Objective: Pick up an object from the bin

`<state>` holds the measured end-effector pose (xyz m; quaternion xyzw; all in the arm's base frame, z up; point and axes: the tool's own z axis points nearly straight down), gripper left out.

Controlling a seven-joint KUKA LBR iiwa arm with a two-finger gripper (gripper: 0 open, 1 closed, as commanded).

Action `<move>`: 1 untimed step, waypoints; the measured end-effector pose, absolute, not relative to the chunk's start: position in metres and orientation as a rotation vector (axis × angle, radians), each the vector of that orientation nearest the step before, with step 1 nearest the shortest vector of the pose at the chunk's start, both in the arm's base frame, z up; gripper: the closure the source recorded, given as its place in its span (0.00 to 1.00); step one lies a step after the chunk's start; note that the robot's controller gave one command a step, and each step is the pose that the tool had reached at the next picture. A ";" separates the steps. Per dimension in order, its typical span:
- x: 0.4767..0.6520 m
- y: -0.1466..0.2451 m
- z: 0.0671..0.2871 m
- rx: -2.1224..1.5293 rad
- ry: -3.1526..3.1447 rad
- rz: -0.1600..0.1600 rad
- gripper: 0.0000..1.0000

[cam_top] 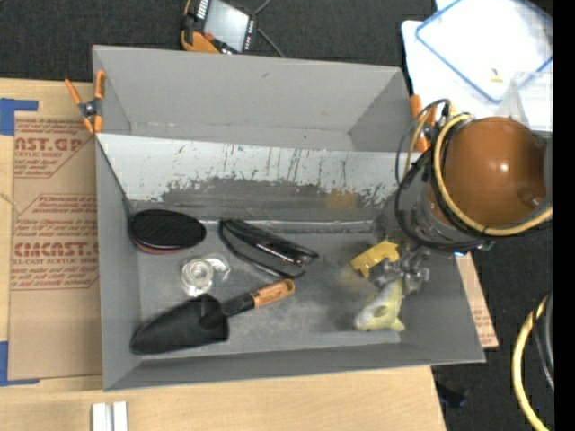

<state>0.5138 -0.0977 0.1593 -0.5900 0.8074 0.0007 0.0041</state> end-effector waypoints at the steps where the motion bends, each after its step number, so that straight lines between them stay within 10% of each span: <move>1: 0.516 -0.098 0.154 -1.874 2.524 0.025 1.00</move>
Offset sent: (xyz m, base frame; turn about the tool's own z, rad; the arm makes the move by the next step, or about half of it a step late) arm -0.0018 -0.0041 -0.0181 -0.1792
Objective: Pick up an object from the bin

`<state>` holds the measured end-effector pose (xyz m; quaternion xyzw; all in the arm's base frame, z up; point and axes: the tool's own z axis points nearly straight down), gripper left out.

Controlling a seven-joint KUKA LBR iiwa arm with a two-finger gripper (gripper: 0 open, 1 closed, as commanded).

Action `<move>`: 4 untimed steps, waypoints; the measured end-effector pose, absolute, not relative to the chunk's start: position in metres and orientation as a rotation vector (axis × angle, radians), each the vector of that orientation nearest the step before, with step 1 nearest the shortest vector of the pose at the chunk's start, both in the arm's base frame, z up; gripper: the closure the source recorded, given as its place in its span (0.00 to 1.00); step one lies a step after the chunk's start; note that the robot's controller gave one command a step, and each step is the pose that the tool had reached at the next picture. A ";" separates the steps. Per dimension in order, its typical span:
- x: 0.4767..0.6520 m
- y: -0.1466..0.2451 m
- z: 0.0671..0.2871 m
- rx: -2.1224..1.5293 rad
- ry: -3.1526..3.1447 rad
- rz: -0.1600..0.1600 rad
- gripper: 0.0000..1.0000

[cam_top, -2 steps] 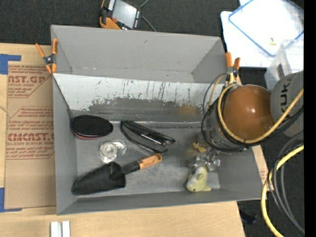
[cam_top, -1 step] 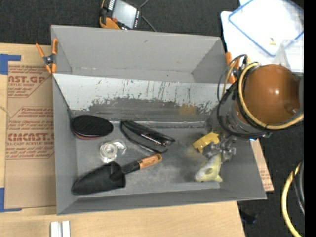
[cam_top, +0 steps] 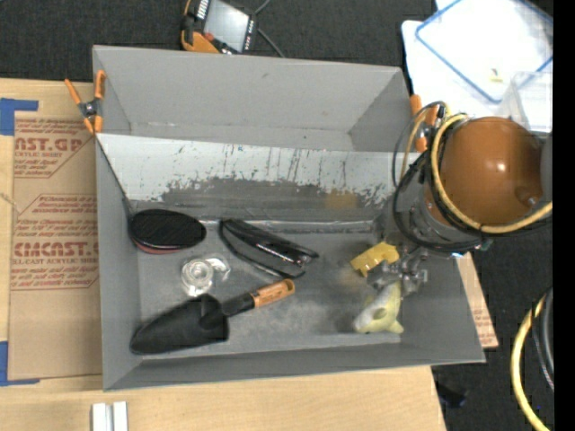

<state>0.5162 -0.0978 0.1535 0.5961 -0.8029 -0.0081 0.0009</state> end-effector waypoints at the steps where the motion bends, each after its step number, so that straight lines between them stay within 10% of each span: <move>1: 0.512 -0.100 0.140 2.076 -2.367 -0.013 1.00; 2: 0.512 -0.102 0.173 1.967 -2.454 -0.021 1.00; 3: 0.518 -0.103 0.113 2.267 -2.186 -0.020 1.00; 4: 0.522 -0.101 0.163 2.130 -2.328 -0.007 1.00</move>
Offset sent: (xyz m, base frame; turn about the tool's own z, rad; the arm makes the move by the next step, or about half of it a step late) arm -0.0044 -0.0057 0.0212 -0.0711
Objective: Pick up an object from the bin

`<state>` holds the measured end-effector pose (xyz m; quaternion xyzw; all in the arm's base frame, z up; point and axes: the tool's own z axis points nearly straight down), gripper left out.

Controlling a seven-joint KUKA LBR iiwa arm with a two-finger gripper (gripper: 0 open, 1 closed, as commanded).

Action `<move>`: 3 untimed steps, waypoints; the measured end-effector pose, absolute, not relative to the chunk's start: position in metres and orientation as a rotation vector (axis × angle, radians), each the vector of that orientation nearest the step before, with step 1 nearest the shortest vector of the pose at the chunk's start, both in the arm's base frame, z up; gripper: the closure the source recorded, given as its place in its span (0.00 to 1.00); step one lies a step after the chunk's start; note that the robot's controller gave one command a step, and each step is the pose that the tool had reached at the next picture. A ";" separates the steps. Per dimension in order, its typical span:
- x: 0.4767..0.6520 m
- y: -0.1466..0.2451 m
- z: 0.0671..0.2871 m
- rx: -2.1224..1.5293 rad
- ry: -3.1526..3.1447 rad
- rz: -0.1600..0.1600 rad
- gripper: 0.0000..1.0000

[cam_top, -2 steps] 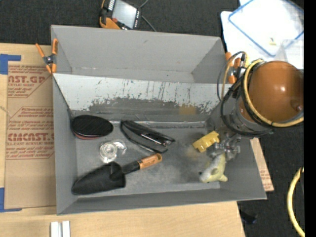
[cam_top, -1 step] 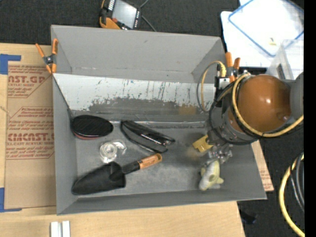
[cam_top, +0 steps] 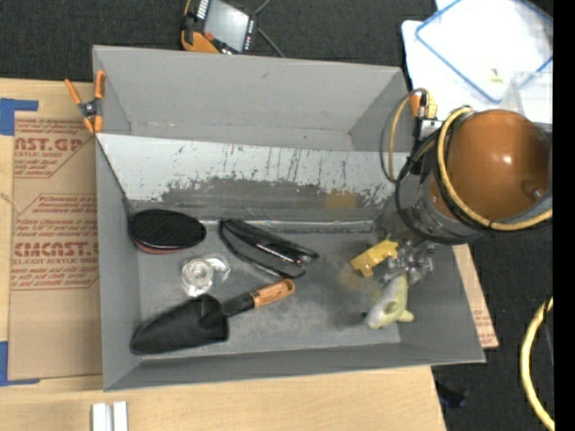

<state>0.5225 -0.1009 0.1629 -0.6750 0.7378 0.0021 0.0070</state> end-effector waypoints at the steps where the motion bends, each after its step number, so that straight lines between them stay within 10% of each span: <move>1: 0.531 -0.097 0.102 -2.486 1.905 0.034 1.00; 3: 0.538 -0.102 0.145 -2.502 1.880 0.035 1.00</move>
Offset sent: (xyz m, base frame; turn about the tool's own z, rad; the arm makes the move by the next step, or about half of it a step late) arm 0.0248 0.0062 -0.0445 -0.4163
